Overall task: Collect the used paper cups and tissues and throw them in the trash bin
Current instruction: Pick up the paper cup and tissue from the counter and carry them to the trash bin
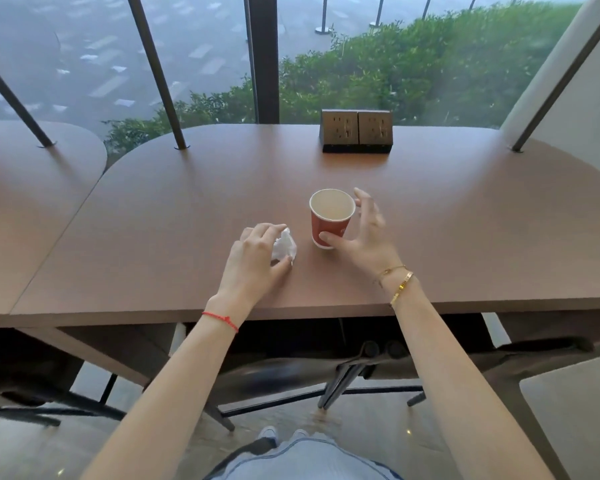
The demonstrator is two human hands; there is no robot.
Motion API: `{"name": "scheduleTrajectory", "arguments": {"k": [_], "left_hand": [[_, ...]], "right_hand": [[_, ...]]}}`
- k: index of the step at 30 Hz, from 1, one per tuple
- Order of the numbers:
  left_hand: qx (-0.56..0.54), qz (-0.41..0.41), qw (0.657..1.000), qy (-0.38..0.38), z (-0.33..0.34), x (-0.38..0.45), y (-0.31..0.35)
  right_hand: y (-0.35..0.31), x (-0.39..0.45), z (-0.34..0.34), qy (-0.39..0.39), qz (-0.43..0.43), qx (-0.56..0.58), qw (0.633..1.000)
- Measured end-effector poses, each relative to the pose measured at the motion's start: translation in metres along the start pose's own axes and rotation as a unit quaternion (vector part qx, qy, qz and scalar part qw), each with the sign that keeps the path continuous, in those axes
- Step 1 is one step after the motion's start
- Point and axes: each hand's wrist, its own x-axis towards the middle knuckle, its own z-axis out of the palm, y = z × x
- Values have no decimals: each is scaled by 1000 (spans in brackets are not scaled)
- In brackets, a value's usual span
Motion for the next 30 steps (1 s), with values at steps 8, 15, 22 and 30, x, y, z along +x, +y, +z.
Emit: {"name": "scheduleTrajectory", "arguments": {"k": [8,15,22,30], "left_hand": [[-27,-2,1000,-9,5,13,-5],[-67,18,996,61,-11,-3,-4],[-77,75,992,58,-24,-41,-1],[-132,175,975,-33,-32,-86,-5]], "right_hand": [[1,8,8,45,-7,45,998],[-2,-20,-3,69,10,60,996],[-15,-90,-32,92,28,48,994],[-41,-209,-39,202,117,27,972]]}}
